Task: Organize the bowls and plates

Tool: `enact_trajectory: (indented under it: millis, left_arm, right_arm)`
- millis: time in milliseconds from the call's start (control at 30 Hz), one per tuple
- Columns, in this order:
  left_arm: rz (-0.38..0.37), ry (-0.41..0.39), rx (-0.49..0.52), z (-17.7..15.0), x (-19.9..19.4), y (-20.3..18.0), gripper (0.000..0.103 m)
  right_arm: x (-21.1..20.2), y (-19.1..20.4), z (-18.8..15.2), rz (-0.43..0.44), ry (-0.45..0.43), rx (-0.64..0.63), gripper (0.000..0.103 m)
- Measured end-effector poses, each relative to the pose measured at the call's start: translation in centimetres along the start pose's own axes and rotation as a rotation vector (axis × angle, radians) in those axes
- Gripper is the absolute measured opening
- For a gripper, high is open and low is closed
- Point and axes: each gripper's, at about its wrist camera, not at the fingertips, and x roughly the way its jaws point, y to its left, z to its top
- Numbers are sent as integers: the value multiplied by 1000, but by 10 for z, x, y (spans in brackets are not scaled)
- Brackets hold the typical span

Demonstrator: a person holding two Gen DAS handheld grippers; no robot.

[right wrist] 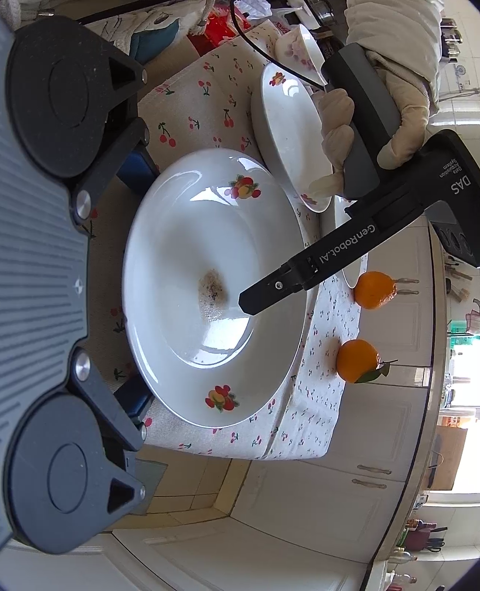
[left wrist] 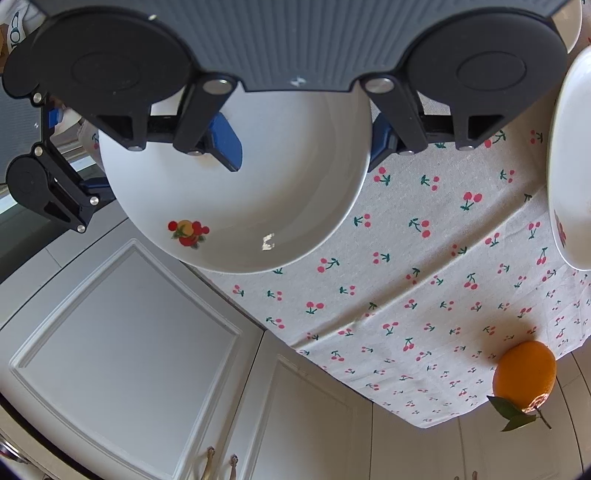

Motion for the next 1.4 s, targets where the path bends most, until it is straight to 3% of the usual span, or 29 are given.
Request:
enact_trajectory:
  millis: [300,767,1400]
  left_arm:
    - [3,-55,-3,18,-8,8,68]
    - [19,-81,-28,52,13,41,68]
    - [25,-86,-40,60,29,53,68]
  right_arm:
    - [6,-12,18,-18,5,-24,103]
    - [35,-44,42,-36,20,-53,103]
    - [48,-57,47,-59,31,-36,103]
